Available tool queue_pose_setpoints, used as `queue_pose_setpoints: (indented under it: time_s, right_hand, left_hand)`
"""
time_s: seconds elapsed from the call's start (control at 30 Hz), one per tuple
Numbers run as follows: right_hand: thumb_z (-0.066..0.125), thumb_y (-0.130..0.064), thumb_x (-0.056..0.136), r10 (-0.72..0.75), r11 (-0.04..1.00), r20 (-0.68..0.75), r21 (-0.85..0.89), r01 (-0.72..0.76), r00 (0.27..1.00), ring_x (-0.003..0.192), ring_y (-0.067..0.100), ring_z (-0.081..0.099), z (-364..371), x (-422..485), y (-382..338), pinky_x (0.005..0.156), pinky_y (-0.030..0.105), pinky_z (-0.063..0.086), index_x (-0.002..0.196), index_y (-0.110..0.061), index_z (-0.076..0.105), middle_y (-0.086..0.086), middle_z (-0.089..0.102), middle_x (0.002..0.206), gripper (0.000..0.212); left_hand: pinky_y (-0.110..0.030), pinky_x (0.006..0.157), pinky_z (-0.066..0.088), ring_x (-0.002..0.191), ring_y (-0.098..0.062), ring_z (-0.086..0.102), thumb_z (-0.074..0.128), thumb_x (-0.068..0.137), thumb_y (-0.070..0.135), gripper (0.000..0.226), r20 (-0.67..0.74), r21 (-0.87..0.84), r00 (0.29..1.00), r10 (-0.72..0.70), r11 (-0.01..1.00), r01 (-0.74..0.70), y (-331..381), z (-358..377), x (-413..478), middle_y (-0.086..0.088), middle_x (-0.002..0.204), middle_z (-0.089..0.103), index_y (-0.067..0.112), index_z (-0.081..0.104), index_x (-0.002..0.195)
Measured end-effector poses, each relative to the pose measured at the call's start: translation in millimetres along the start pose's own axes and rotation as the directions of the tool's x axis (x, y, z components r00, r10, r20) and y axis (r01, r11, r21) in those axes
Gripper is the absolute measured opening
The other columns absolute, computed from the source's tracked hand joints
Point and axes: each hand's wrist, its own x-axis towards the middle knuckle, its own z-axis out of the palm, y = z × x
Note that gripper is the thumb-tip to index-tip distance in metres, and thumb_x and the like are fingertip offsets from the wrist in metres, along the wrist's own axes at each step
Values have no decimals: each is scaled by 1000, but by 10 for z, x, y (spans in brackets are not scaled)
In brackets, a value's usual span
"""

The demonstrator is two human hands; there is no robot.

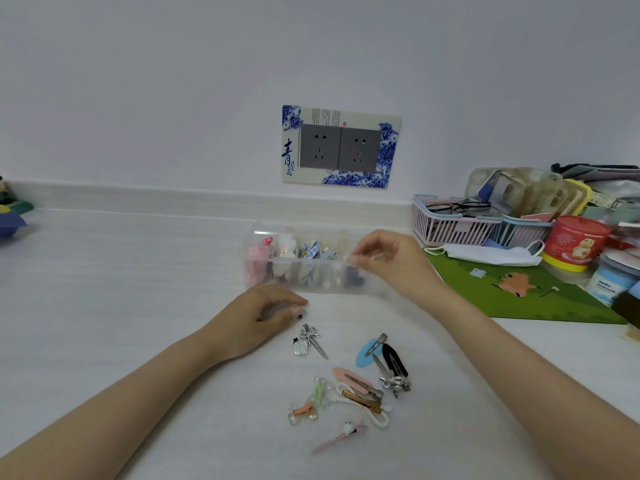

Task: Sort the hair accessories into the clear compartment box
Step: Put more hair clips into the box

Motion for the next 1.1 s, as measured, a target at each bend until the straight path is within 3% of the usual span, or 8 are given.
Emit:
queue_pose_setpoints:
  time_s: [0.1, 0.2, 0.3, 0.47, 0.6, 0.7, 0.87, 1.1]
  right_hand:
    - [76, -11, 75, -49, 995, -137, -97, 35, 989, 61, -4, 55, -125, 267, -2, 65, 15, 45, 71, -19, 64, -9, 65, 74, 15]
    - [76, -14, 76, 4, 986, -89, -164, -19, 996, 69, 5, 58, -129, 395, 147, 66, 9, 42, 76, -16, 65, -5, 66, 77, 11]
    - [72, -24, 80, 10, 962, -46, -272, -22, 999, 84, 5, 59, -139, 379, 309, 70, 0, 36, 81, -22, 67, -16, 65, 82, 5]
    - [63, -28, 87, 6, 976, -177, -215, -45, 984, 102, 6, 55, -278, 93, 465, 93, 26, 40, 97, -26, 65, -14, 63, 107, 11]
    - [56, -32, 90, 36, 978, -18, -206, -39, 999, 116, -7, 46, -314, -288, 576, 100, 19, 35, 121, -38, 53, -14, 48, 132, 32]
    - [55, -33, 91, 66, 977, 69, -207, -51, 995, 125, -3, 42, -286, -395, 607, 99, 13, 31, 138, -37, 36, -16, 42, 140, 51]
    - [55, -34, 91, 88, 980, 49, -182, -78, 995, 125, 6, 43, -226, -387, 593, 96, 19, 33, 139, -35, 32, -12, 44, 139, 54]
    - [57, -36, 90, 91, 983, 63, -167, -80, 994, 124, 6, 44, -233, -371, 617, 99, 23, 33, 136, -41, 31, -16, 46, 133, 53]
  left_hand:
    - [-9, 92, 39, 104, 8, 56, 61, 88, 28, 21, 5, 20, 1000, -5, 1000, 5, 2, 5, 13, 19, 108, 65, 25, 68, 107]
    - [-8, 94, 38, 105, 8, 54, 62, 87, 31, 21, 0, 41, 1000, 1, 999, -1, 3, 5, 15, 20, 109, 64, 27, 68, 107]
    - [-8, 92, 39, 104, 7, 55, 64, 86, 28, 20, -2, 49, 1000, 29, 998, -28, -2, 10, 23, 18, 107, 65, 24, 70, 105]
    - [-6, 87, 40, 99, 7, 58, 68, 84, 27, 16, -22, 50, 999, 36, 998, -35, -37, 12, 37, 19, 101, 67, 24, 71, 99]
    - [-16, 83, 46, 92, 6, 60, 69, 81, 34, 10, -37, 97, 999, 28, 995, -24, -69, -6, 54, 22, 92, 69, 29, 72, 90]
    - [-25, 75, 50, 82, -2, 61, 70, 79, 37, 5, -91, 85, 996, -14, 996, 22, -64, -3, 50, 19, 83, 70, 33, 72, 82]
    - [-17, 60, 45, 67, -11, 60, 69, 76, 40, 4, -187, -42, 982, 38, 998, -46, 226, -25, 142, 16, 75, 70, 38, 72, 77]
    - [-20, 61, 45, 67, 3, 56, 65, 83, 40, 13, -302, 149, 941, 155, 982, -114, 704, -145, 940, 18, 79, 68, 31, 74, 85]
